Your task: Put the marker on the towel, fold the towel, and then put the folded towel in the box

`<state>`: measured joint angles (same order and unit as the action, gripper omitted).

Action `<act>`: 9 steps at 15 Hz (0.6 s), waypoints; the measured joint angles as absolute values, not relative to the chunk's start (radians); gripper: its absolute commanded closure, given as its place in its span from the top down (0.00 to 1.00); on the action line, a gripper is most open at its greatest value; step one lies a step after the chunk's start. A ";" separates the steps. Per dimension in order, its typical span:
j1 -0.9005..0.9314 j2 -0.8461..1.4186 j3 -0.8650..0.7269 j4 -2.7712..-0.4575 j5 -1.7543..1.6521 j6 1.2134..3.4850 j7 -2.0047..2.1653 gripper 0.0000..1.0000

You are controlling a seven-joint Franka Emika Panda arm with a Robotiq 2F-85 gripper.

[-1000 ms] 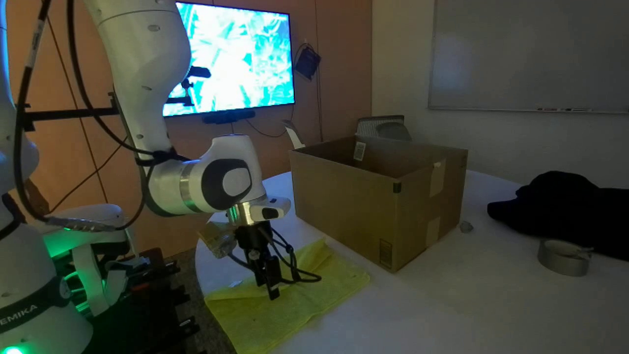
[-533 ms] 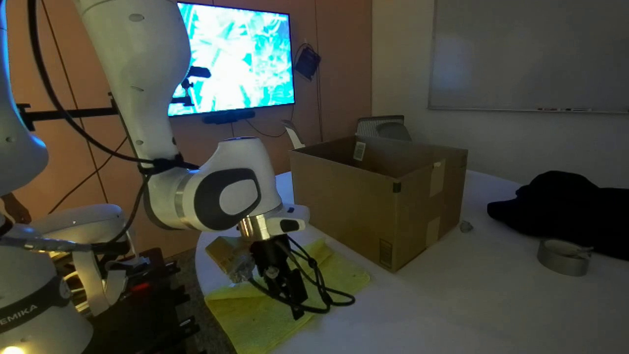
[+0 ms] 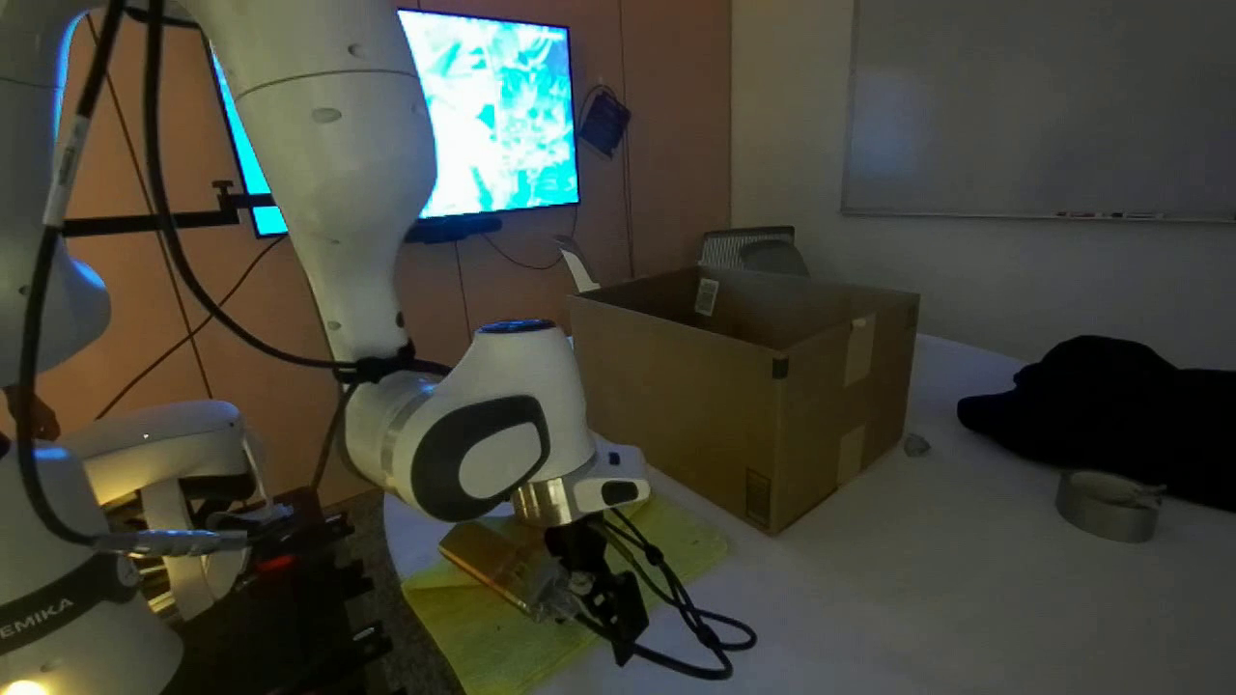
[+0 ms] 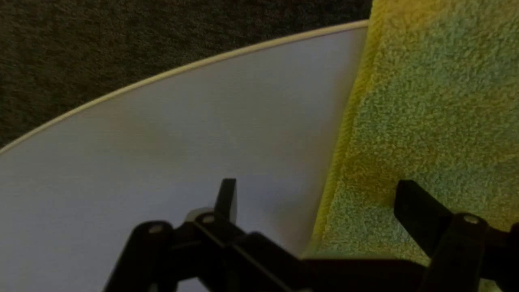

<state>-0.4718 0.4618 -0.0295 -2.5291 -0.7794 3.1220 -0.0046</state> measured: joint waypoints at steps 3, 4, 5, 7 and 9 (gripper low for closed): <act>-0.560 0.509 0.073 -2.486 -0.758 3.099 -0.060 0.84; -0.583 0.519 0.099 -2.473 -0.756 3.084 -0.072 0.74; -0.602 0.527 0.121 -2.460 -0.755 3.067 -0.083 0.68; -0.600 0.531 0.126 -2.446 -0.657 3.052 -0.167 0.52; -0.589 0.531 0.126 -2.434 -0.556 3.039 -0.255 0.36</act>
